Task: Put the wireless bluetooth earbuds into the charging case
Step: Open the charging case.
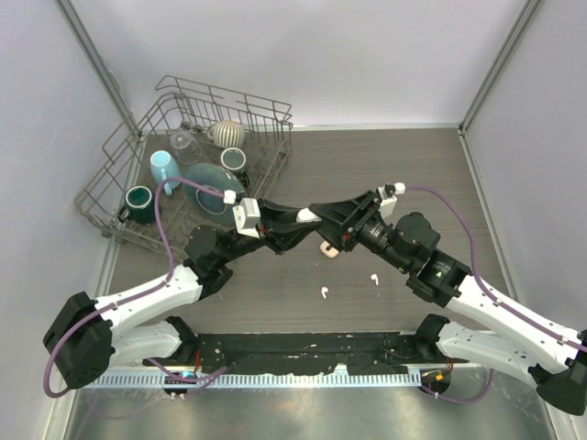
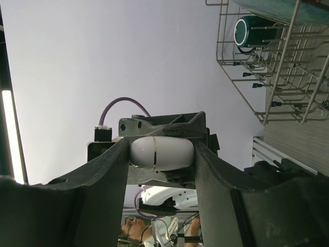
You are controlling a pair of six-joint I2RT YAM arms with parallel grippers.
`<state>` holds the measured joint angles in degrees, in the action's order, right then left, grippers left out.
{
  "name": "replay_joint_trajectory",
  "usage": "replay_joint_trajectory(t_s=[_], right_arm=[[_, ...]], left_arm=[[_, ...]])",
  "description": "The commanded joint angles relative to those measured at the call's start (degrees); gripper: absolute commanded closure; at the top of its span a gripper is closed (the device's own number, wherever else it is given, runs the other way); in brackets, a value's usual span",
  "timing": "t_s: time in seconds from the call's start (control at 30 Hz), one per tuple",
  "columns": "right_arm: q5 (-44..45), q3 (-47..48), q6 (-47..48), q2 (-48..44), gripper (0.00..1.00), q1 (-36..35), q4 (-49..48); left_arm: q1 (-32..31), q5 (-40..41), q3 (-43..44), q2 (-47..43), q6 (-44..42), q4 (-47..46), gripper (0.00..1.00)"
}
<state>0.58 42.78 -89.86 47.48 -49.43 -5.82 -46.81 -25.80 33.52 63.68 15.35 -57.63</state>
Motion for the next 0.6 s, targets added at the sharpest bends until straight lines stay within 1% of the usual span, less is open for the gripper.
replay_joint_trajectory(t_s=[0.0, 0.03, 0.07, 0.17, 0.2, 0.23, 0.27, 0.3, 0.33, 0.37, 0.4, 0.43, 0.47, 0.5, 0.57], right_arm=[[1.7, 2.7, 2.2, -0.2, 0.99, -0.6, 0.7], [1.7, 2.7, 2.2, -0.2, 0.99, -0.6, 0.5], [1.7, 2.7, 2.4, -0.3, 0.99, -0.6, 0.3], [0.4, 2.7, 3.8, -0.1, 0.99, -0.6, -1.3], [0.2, 2.8, 4.7, 0.1, 0.96, -0.6, -2.3], [-1.9, 3.2, 5.7, 0.2, 0.80, -0.6, -2.6], [-2.4, 3.6, 8.9, 0.2, 0.69, -0.6, -2.8], [-2.6, 4.7, 10.6, 0.1, 0.61, -0.6, -2.1], [-1.8, 5.5, 11.9, -0.4, 0.46, -0.6, -0.7], [-1.0, 6.3, 13.6, -1.4, 0.40, -0.6, 0.7], [-0.8, 7.8, 17.4, -2.0, 0.35, -0.6, 3.8], [2.0, 8.6, 19.4, -2.7, 0.27, -0.7, 5.4], [4.1, 9.2, 21.0, -4.2, 0.22, -0.6, 7.1], [4.9, 10.5, 25.7, -4.9, 0.17, -0.6, 9.0], [4.7, 11.8, 29.6, -5.7, 0.16, -0.6, 11.6]], left_arm=[[-0.3, -1.9, 3.2, 0.3, 0.6, -4.1, 0.89], [-0.3, -2.2, 3.3, 0.3, 0.5, -3.8, 0.95], [-0.3, -2.5, 3.5, 0.6, 0.4, -3.5, 1.00], [-0.3, -2.7, 3.6, 0.7, 0.4, -3.2, 1.00], [-0.3, -2.3, 3.3, 0.6, 0.4, -3.3, 1.00], [-0.3, -2.0, 3.1, 0.5, 0.4, -3.3, 1.00], [-0.3, -1.2, 3.0, 0.3, 0.5, -3.6, 1.00], [-0.2, -0.8, 2.6, -0.3, 0.3, -3.8, 1.00], [-0.3, -0.2, 2.3, -0.7, 0.3, -4.0, 1.00], [-0.2, 0.6, 2.0, -1.2, 0.2, -4.6, 1.00], [-0.3, 0.8, 1.5, -2.1, 0.1, -4.6, 1.00], [-0.2, 1.1, 1.3, -2.7, -0.2, -4.5, 1.00], [-0.2, 1.2, 1.0, -3.3, -0.6, -4.3, 1.00], [-0.3, 1.3, 0.5, -3.9, -0.8, -4.1, 1.00], [-0.3, 1.4, 0.0, -5.7, -1.6, -3.7, 1.00]])
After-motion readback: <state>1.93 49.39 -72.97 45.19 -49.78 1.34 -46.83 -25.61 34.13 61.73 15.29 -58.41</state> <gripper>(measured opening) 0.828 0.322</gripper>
